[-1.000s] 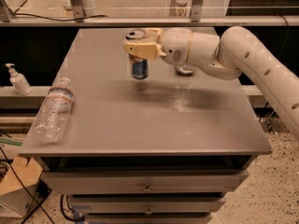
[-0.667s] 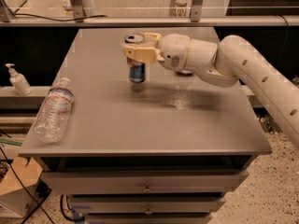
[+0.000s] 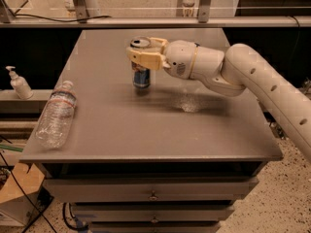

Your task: Place redbull can upright

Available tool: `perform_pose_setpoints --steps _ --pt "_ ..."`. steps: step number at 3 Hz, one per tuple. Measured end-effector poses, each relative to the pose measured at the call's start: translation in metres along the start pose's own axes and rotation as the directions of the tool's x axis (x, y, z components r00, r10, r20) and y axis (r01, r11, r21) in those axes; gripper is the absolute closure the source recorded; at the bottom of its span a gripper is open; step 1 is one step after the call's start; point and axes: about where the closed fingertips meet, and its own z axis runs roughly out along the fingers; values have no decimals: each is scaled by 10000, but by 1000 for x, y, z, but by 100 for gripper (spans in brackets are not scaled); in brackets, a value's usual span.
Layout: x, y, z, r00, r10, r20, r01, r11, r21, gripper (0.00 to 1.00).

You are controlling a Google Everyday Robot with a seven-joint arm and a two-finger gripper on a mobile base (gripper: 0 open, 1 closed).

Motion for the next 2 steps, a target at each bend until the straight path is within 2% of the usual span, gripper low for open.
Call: perform_pose_setpoints --steps 1,2 --pt "4 2 2 9999 129 89 -128 9999 -54 13" --pt "8 3 2 9997 199 111 -198 9998 -40 0"
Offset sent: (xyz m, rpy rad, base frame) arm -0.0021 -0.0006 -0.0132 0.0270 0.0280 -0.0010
